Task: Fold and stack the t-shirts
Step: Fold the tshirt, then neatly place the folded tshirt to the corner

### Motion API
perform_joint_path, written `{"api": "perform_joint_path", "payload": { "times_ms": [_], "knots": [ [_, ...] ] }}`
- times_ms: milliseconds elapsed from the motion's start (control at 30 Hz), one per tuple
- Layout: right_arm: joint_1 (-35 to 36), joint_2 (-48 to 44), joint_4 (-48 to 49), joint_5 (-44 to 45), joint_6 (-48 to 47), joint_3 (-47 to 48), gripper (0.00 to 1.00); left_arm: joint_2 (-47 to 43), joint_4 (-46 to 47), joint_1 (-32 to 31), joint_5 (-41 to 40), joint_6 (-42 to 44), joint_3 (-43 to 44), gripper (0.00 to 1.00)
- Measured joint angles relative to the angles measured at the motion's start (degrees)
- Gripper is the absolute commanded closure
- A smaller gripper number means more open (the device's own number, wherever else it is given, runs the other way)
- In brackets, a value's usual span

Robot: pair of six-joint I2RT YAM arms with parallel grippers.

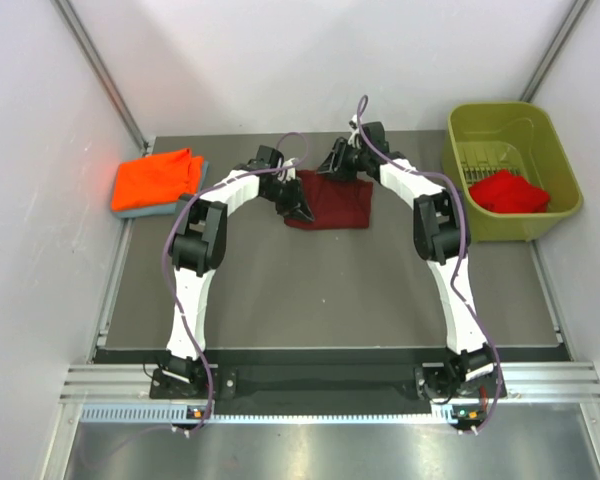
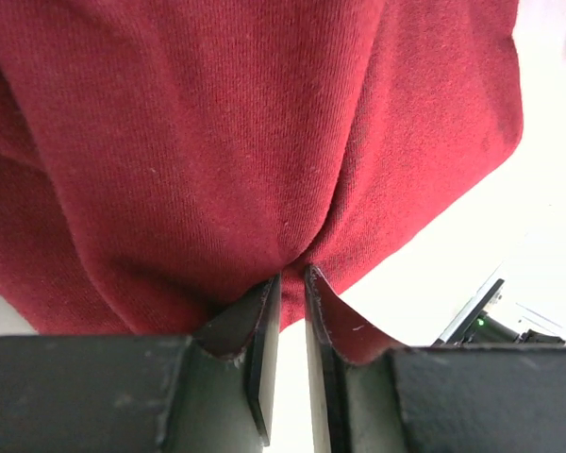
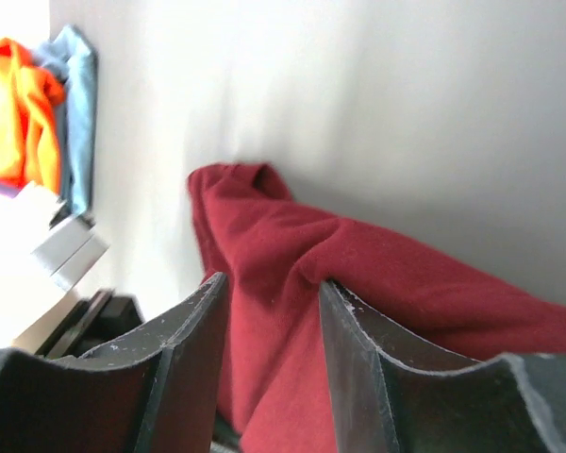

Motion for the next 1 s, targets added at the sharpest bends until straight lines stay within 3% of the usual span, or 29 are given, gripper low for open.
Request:
{"api": "perform_joint_path", "payload": {
  "times_ms": [100, 200, 233, 333, 667, 1000],
  "knots": [
    [-0.24, 0.66, 0.0, 1.14, -0.11, 0.42, 0.56, -0.42, 0.07, 0.0, -0.55, 0.09, -0.31, 0.74],
    [-0.7, 0.87, -0.04, 1.64, -0.22, 0.35, 0.55, -1.25, -0.26, -0.02, -1.4, 0.94, -0.31, 0.52],
    [-0.92, 0.87, 0.02, 1.73, -0.22, 0.22, 0.55, -1.6, -0.76, -0.07, -2.01, 1.27, -0.02, 0.41],
    [-1.53, 0.85, 0.68, 1.66, -0.17, -0.79, 0.55, -3.08, -2.47, 0.44, -4.39, 2.75, 1.4, 0.26],
    [-1.57, 0.9, 1.29, 1.49, -0.02, -2.16, 0.55, -2.03, -3.78, 10.1, -8.9, 5.97, 6.19, 0.23],
    [-1.2, 0.94, 1.75, 1.44, -0.02, -2.43, 0.55, 6.23, -1.9, 9.4, -4.98, 5.31, 13.9, 0.24]
  ]
}}
